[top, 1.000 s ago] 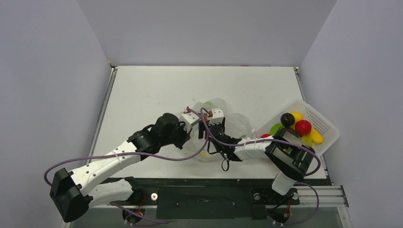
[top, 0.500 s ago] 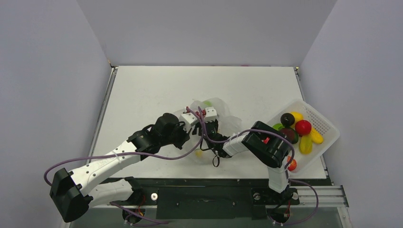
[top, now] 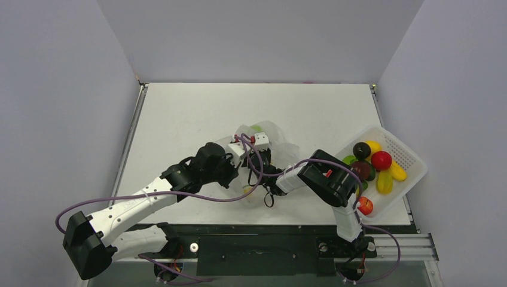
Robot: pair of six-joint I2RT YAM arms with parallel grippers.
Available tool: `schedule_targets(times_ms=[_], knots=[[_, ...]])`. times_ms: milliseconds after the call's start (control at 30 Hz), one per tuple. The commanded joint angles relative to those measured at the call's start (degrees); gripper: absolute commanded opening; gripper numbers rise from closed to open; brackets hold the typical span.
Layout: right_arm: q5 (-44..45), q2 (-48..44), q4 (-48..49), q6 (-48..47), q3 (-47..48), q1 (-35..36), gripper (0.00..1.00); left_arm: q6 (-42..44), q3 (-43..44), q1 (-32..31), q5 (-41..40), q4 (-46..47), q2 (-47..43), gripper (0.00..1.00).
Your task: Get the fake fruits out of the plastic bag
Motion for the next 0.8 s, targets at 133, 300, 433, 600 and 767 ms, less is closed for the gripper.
schedule_targets(times_ms=[133,300,433,600,767], knots=[[1.01,-0.25,-9.47,0.16,1.26,0.23,0.5,0.6,2.53,-0.33,1.64,3.19,-1.29,0.0],[3.17,-0.16,-15.09,0.15,3.42,0.93,0.35,0.58,2.52,-0.36,1.69,3.2,-1.31,0.0],[4.84,-0.13,-18.47,-1.03,6.12,1.19,0.23,0.51,2.5,-0.37,1.71,3.2,-1.46,0.0],[2.99,-2.27,-19.81,-3.06,6.84,1.18,0.1,0.52,2.41,-0.36,1.5,3.2,-1.69,0.0],[-1.25,-7.31,-20.34,-2.84,6.36,0.51,0.0,0.56,2.43,-0.29,0.93,3.22,-1.8,0.0]])
